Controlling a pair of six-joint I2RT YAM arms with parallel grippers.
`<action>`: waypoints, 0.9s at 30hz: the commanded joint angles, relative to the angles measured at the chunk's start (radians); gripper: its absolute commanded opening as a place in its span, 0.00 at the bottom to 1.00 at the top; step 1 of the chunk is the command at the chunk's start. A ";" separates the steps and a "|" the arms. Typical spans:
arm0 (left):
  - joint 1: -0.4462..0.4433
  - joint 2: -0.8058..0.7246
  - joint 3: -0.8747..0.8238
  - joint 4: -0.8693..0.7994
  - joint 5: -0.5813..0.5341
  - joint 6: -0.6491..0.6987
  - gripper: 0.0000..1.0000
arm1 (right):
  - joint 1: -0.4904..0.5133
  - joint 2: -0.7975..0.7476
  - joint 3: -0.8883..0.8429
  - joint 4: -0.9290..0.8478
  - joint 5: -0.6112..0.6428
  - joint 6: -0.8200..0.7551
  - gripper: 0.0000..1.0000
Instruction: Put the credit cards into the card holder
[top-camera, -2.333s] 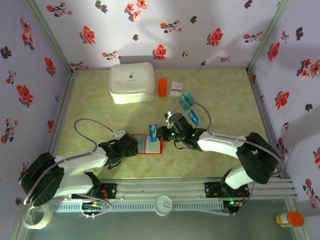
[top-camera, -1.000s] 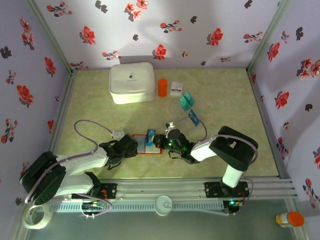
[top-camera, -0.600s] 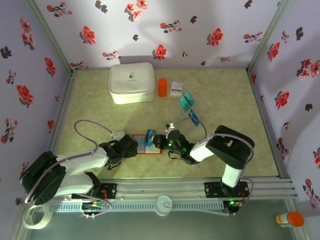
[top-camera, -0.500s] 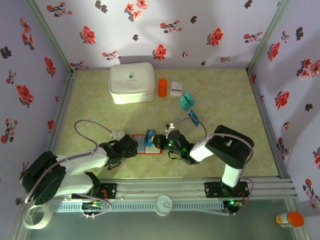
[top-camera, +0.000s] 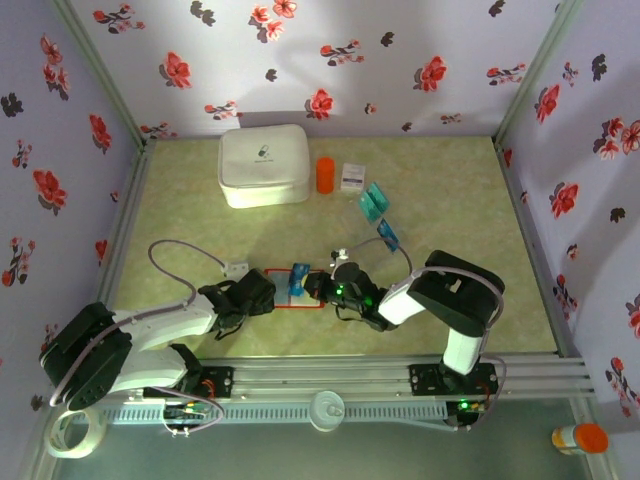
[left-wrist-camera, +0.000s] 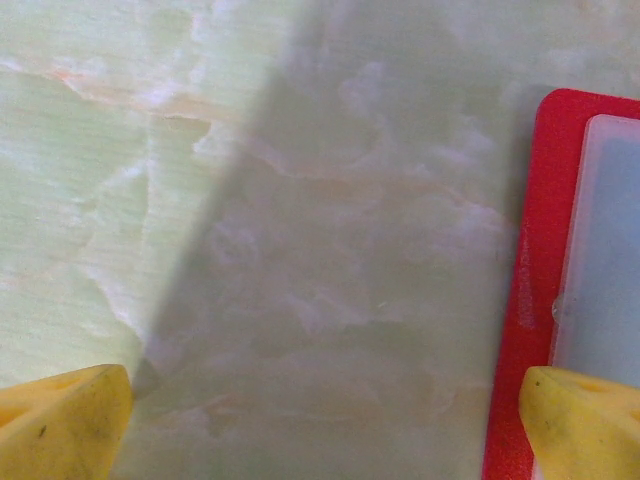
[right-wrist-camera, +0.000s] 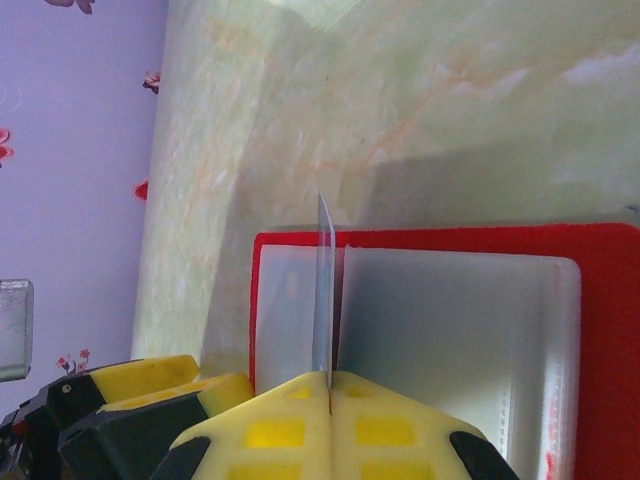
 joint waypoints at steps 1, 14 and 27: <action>-0.005 0.006 -0.012 -0.016 -0.035 -0.015 1.00 | 0.012 -0.002 -0.012 -0.063 0.002 0.017 0.00; -0.005 0.014 -0.009 -0.012 -0.036 -0.014 1.00 | 0.020 -0.012 -0.003 -0.154 -0.009 0.021 0.00; -0.005 0.014 -0.012 -0.009 -0.036 -0.014 1.00 | 0.022 -0.008 0.027 -0.226 -0.065 0.028 0.00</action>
